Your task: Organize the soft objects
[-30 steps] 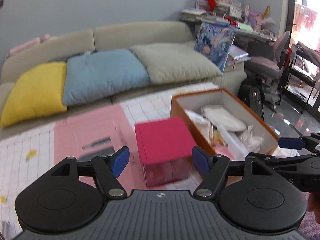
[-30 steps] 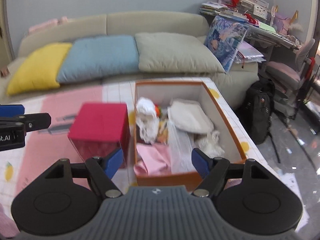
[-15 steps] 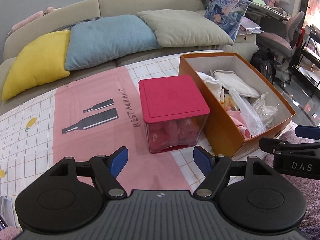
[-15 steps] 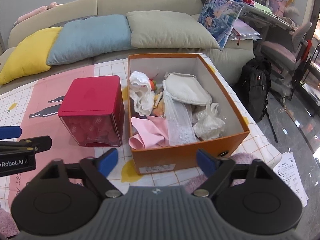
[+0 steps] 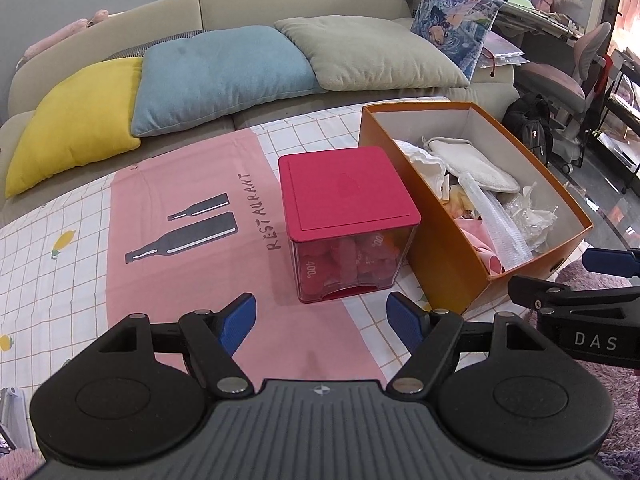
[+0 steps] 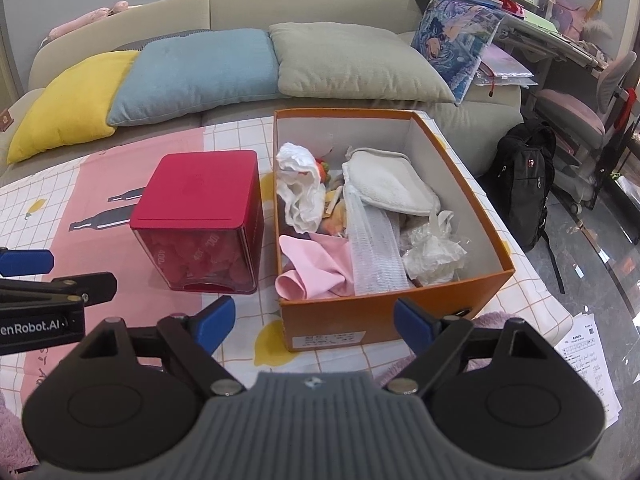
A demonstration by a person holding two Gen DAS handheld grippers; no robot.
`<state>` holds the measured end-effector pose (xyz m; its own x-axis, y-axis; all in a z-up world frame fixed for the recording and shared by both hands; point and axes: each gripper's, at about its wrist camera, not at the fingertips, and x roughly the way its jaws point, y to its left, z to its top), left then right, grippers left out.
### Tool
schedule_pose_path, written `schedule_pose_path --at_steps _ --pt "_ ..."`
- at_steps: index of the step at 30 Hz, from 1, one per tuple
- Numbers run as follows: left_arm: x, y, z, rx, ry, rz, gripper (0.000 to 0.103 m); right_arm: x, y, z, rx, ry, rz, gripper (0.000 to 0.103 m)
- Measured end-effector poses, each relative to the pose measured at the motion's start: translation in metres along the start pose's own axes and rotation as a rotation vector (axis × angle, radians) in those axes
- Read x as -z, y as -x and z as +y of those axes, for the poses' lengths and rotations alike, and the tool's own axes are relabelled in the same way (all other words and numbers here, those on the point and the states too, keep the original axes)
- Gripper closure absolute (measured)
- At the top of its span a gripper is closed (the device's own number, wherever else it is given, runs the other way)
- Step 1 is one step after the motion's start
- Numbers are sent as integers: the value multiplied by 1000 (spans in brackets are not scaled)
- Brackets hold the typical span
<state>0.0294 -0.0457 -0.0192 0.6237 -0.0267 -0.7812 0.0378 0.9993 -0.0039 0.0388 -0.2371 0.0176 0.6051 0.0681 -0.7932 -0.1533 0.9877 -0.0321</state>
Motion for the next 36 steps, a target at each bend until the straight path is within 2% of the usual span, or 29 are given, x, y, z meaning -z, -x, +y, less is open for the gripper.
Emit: schedule_pose_path --at_steps 36 --pt "-1 7 2 1 15 -24 16 -1 4 3 -23 35 -20 18"
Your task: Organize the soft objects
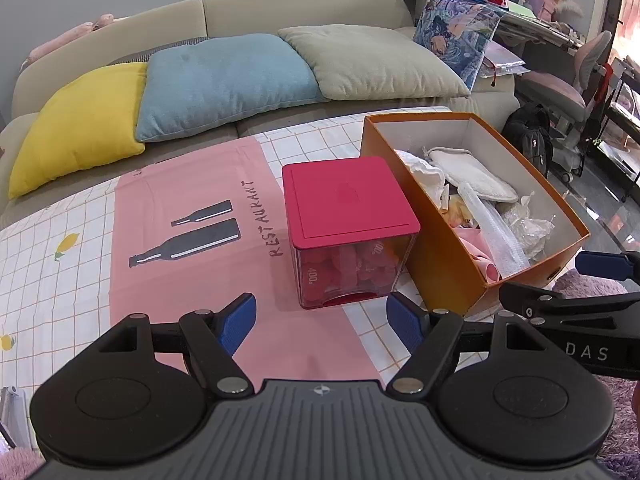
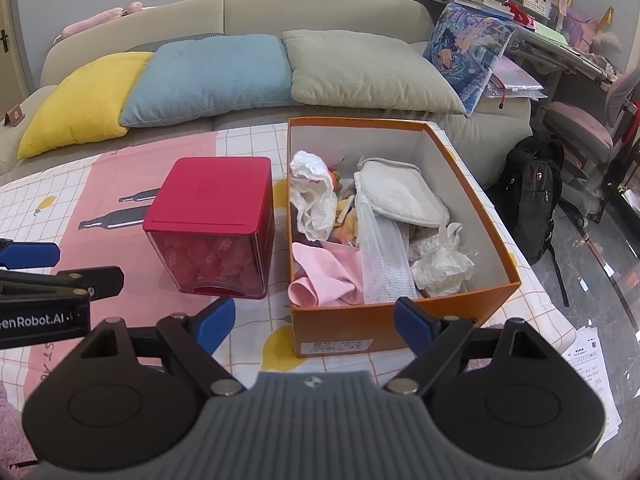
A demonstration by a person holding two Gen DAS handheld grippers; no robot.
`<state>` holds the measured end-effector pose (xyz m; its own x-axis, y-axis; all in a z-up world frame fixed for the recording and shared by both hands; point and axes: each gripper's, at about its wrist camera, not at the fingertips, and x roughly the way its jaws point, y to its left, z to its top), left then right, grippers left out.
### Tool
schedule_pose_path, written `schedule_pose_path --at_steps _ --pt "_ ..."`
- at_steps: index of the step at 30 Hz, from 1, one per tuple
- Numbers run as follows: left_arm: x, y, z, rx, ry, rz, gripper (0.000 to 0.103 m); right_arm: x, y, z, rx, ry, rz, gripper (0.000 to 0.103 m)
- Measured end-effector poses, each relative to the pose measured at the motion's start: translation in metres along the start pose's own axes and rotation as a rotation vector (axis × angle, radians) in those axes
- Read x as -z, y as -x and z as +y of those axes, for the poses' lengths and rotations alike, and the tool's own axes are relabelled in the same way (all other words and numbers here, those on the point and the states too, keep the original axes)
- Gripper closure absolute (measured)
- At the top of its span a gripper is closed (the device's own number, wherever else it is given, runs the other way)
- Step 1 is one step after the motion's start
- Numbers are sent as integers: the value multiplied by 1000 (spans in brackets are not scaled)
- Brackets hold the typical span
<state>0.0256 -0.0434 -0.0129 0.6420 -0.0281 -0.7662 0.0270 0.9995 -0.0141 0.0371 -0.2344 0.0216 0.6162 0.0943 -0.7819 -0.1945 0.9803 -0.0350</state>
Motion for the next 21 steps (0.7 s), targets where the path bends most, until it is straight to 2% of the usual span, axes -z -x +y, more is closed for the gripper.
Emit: schedule_pose_path --at_steps 21 --pt "1 0 2 -4 2 -8 16 1 -2 4 -3 19 9 18"
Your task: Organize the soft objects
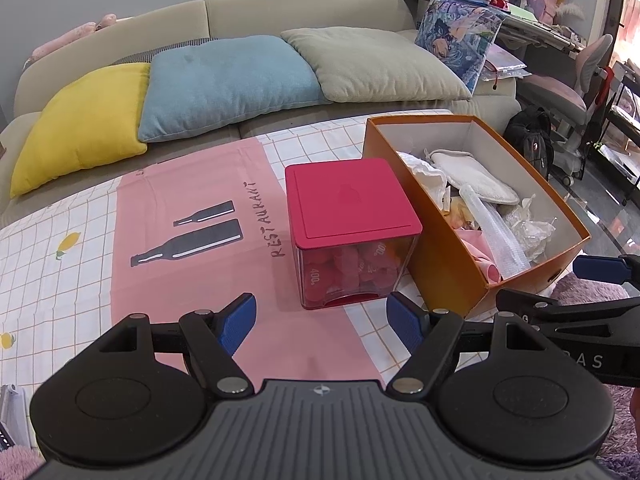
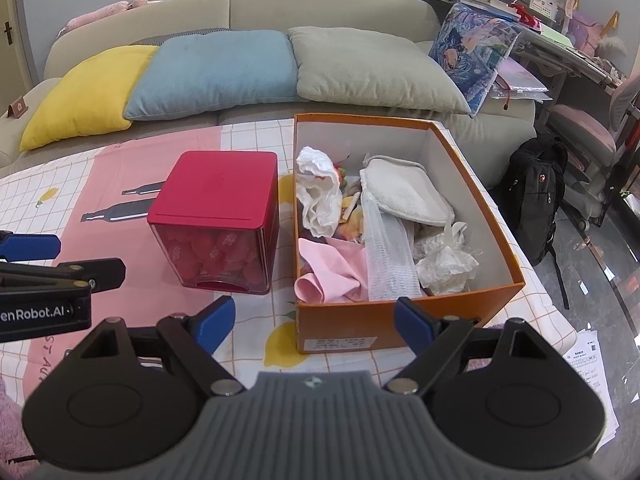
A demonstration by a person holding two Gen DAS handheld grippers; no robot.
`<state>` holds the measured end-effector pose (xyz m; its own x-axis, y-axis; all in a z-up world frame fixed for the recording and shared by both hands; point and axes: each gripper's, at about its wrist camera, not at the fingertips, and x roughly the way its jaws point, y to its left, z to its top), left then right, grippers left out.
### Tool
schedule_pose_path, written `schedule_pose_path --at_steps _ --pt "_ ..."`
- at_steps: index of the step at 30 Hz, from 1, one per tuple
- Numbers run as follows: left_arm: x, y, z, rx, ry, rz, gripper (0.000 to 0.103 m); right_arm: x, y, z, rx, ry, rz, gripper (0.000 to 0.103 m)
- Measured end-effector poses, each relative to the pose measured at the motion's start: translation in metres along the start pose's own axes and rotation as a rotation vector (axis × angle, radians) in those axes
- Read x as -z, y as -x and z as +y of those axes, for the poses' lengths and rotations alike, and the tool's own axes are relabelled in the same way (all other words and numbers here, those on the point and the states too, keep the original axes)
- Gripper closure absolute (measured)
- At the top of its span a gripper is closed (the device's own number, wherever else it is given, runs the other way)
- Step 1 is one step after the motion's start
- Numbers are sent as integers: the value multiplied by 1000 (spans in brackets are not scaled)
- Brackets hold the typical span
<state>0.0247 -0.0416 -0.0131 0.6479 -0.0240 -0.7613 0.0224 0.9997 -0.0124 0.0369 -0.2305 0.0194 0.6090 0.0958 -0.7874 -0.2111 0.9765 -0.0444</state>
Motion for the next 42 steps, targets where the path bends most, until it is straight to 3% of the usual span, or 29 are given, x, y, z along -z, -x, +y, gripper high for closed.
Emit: schedule_pose_path --at_steps 42 --pt "2 1 -1 19 -7 -5 16 2 -4 1 -15 14 22 18"
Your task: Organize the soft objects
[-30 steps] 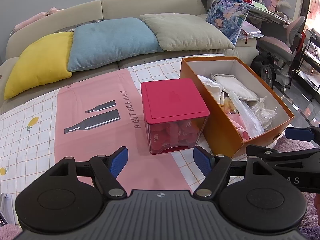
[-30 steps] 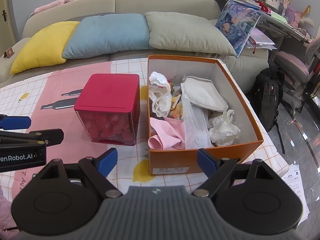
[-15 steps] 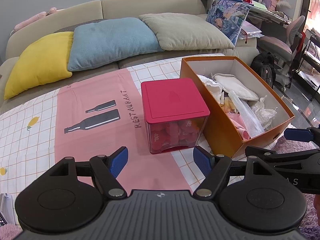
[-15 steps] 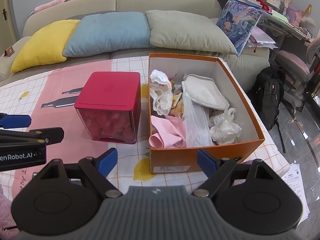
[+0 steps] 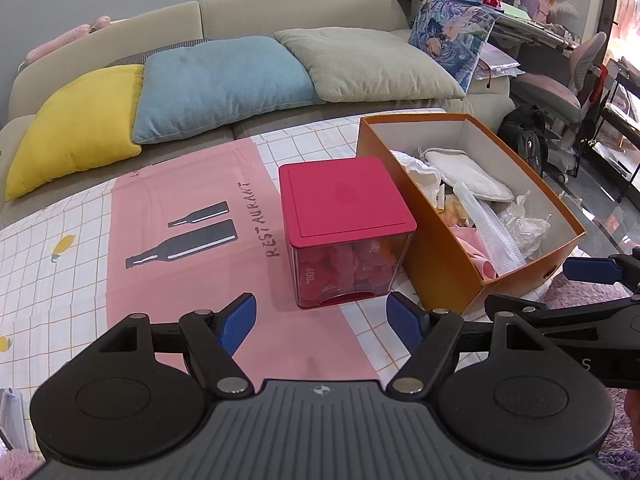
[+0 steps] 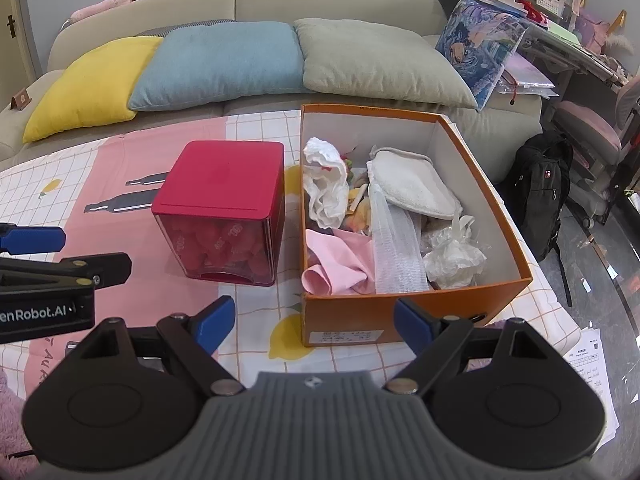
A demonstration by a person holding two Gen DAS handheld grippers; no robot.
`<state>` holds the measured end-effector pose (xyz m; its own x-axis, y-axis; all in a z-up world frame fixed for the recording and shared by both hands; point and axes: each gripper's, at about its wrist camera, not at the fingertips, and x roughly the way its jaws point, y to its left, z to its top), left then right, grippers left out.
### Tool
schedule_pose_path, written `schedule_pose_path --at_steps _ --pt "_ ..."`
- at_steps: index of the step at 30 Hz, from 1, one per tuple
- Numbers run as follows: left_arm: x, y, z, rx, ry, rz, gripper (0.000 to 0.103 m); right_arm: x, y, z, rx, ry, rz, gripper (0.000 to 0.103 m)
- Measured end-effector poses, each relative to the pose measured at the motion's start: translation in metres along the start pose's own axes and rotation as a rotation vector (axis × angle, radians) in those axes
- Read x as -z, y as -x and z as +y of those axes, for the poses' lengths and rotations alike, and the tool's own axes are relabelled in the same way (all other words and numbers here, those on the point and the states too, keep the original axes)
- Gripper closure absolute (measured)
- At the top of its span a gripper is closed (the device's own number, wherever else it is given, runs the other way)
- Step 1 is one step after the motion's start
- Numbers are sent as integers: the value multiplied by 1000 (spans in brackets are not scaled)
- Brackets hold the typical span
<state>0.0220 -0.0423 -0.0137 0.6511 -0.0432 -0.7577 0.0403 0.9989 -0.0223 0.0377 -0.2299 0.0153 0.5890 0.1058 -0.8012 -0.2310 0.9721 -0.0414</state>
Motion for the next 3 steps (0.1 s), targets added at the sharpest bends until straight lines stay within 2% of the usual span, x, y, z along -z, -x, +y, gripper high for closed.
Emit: schedule_pose_path --at_steps 3 --pt "-1 0 2 -2 4 -1 16 0 0 0 0 0 0 18"
